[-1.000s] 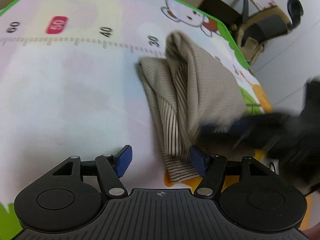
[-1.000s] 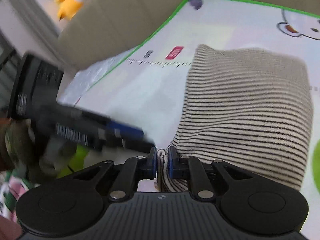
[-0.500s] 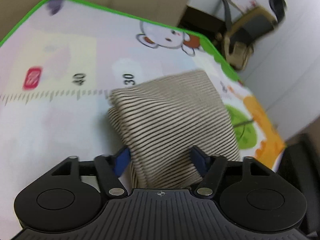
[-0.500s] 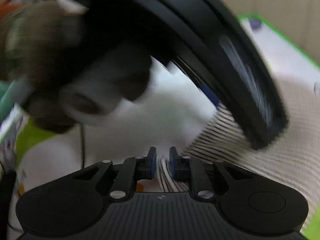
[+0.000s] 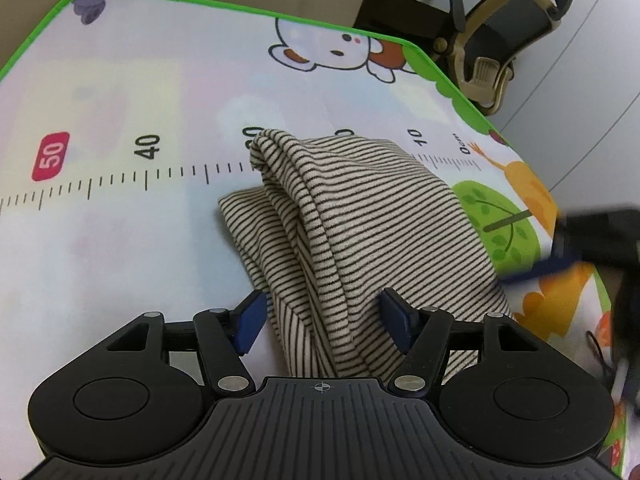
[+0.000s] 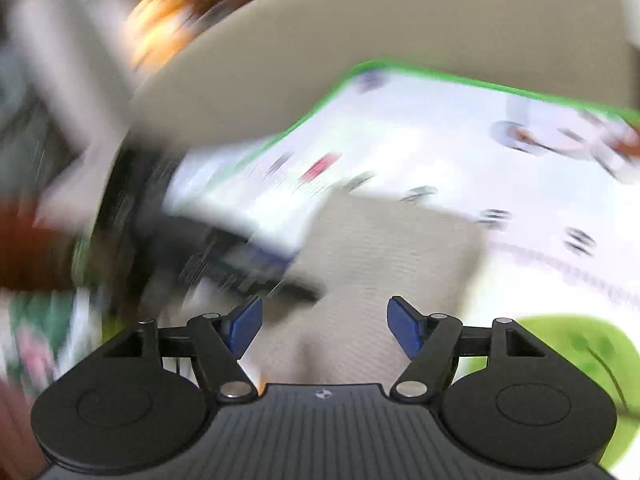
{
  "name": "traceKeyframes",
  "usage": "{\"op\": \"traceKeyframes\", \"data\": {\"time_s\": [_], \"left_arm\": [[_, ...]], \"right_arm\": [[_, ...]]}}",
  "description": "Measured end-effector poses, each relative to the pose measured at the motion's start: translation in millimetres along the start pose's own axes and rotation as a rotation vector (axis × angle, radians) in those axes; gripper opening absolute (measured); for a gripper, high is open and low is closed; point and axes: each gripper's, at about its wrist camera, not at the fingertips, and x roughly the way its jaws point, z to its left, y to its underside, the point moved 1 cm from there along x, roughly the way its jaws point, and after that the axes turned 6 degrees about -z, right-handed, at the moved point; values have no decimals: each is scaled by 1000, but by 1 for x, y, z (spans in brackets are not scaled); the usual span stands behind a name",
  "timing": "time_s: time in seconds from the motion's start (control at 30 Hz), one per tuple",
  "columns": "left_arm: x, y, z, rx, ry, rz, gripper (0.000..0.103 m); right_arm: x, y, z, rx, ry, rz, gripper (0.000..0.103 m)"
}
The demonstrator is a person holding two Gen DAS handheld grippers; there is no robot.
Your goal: Fold clothes
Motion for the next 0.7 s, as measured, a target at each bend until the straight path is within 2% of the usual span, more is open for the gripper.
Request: {"op": "traceKeyframes", "data": {"time_s": [0.07,0.13,0.23,0.27,0.3,0.37,0.47,0.5,0.57,0.6,0.67,0.7], "left_arm": [[0,0,2,-6,1,2,72],[0,1,3,-10,2,3,73],[0,2,5,-26,0,7,75],[0,2,6,-32,-2,9,75],[0,2,7,-38,-5,11,75],[-2,2,9,-50,-8,14,75],[-4,4,15,-68,-11,16,75],[-6,6,18,-70,-14,13,78],[-10,9,25,-79,-18,9,81],[-11,11,29,-92,-17,9,82],[-10,15,34,-114,-22,11,83],[-9,16,36,-121,-25,11,83]], "right_arm": [[0,-6,-32,158,29,-43,70],[15,-3,-60,265,137,-52,69],[42,17,-83,447,159,-15,68],[44,18,-84,501,111,-25,51],[46,19,-84,555,62,-35,40],[40,5,-66,470,40,-51,40],[35,-13,-26,242,-7,-45,40],[35,-13,-21,206,6,-31,40],[46,-10,-12,123,82,-3,41],[54,-5,-11,51,156,21,42],[75,8,-14,-54,259,75,51],[74,10,-18,-27,247,72,53]]}}
